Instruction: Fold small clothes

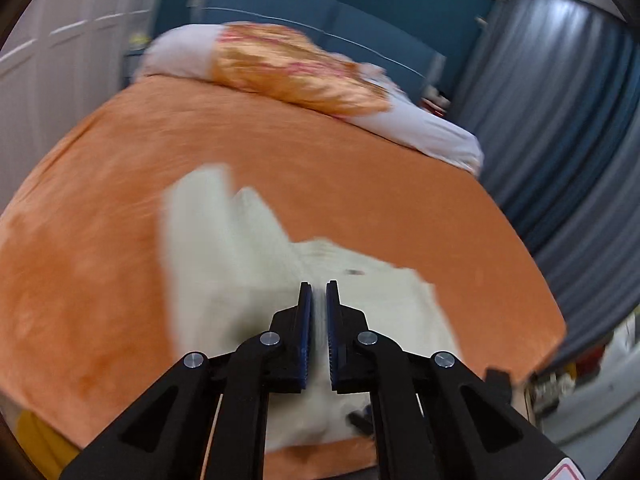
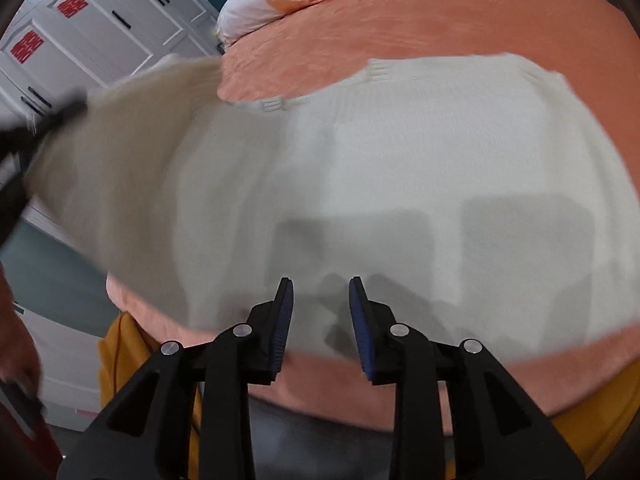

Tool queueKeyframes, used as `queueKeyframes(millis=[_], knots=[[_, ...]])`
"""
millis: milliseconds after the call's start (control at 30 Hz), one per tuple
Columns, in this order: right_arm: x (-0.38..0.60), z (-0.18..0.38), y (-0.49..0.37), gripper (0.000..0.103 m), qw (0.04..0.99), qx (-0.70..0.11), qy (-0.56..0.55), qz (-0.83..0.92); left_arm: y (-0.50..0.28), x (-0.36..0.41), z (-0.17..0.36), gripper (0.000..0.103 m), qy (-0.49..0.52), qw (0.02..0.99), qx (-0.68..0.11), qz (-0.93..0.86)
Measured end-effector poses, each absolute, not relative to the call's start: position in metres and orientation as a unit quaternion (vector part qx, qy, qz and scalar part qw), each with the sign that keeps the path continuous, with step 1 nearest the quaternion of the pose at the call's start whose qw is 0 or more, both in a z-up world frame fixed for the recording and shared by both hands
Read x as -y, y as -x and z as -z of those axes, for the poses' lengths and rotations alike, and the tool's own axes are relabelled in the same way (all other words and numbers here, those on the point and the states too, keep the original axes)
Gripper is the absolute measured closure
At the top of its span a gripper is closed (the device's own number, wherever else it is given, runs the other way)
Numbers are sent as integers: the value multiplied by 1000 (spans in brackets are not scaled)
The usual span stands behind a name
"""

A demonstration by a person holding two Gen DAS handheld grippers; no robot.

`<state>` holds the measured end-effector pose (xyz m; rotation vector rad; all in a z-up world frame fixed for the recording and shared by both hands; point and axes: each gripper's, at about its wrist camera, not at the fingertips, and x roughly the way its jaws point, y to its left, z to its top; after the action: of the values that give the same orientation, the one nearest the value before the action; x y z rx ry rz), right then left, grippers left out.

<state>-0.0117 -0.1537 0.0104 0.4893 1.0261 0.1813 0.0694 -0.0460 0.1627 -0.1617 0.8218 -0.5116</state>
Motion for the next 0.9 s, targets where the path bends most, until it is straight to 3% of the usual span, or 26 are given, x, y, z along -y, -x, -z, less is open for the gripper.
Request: queueKeyframes(millis=[200, 300, 367, 400, 433, 500, 667, 700, 800, 900], knots=[[216, 5, 62, 74, 826, -479, -296, -38, -59, 166, -151, 103, -13, 870, -395, 294], [241, 7, 74, 74, 819, -457, -346, -36, -52, 189, -131, 102, -8, 856, -426, 293], [249, 8, 79, 67, 819, -444, -363, -32, -46, 185, -118, 96, -14, 859, -435, 268], [252, 11, 78, 67, 815, -443, -372, -34, -46, 177, -113, 83, -13, 861, -440, 256], [254, 13, 75, 67, 812, -443, -377, -40, -48, 167, -107, 59, -11, 865, -443, 236], [249, 14, 72, 67, 813, -444, -373, -49, -48, 127, -97, 38, -3, 880, -439, 179], [221, -2, 52, 67, 835, -450, -305, -83, -46, 48, -81, 38, -9, 883, -459, 97], [213, -7, 44, 66, 837, -447, -299, -97, -43, 36, -82, 34, 0, 884, -458, 92], [196, -22, 24, 45, 837, -436, -302, -132, -31, -6, -77, 31, 39, 880, -468, 77], [168, -44, -4, 39, 855, -425, -254, -157, -23, -33, -73, 31, 58, 876, -476, 55]])
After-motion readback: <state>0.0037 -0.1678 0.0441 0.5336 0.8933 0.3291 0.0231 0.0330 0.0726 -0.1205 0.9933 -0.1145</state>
